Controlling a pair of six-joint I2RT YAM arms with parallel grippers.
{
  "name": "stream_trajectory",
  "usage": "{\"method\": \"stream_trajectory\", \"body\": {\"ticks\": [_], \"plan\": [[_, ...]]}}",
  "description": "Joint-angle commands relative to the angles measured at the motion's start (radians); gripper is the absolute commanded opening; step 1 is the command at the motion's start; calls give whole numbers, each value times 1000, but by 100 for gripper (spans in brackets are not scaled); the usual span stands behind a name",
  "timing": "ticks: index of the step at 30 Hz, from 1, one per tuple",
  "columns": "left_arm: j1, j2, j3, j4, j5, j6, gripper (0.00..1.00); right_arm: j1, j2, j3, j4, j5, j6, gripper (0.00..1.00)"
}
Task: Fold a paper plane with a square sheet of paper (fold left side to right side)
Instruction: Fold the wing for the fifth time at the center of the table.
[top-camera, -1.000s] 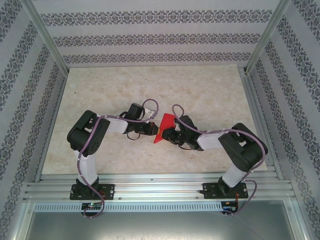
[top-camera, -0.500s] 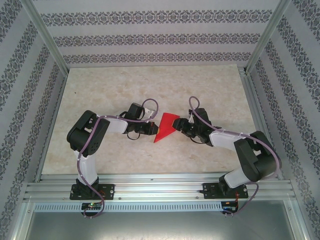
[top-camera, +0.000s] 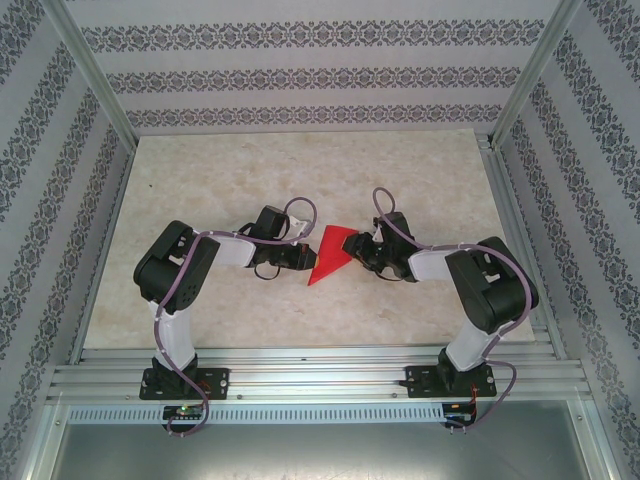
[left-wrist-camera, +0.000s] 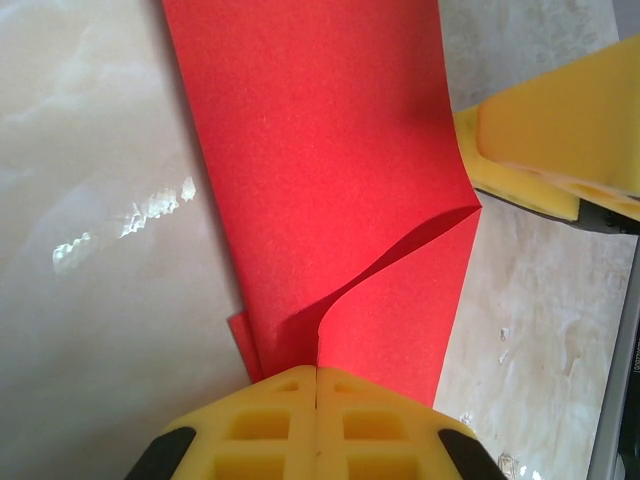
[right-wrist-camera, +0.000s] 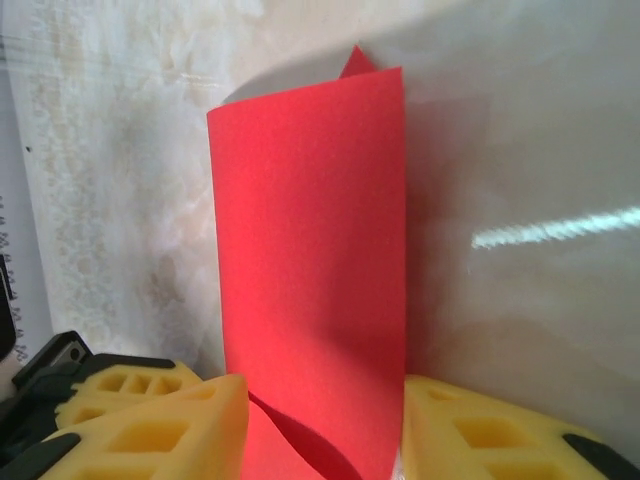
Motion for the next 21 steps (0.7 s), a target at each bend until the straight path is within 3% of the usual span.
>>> {"method": "stream_trajectory", "body": {"ticks": [1,9,14,17,21], "plan": [[18,-16,-3,21,-46,14,0,6,25,14,60,-26,29,37],[17,-119,-3,-46,-77,51,16,7,-55,14,8,-16,25,10],[17,-269,-18,-152,-154,108,42,8,-91,17,-56,-2,13,3],[-8,-373,-35,-235,-226,167,49,10,-102,22,-84,-1,18,3],[-146,-461,-39,-371,-392,242,54,11,-122,34,-140,11,28,3]]}}
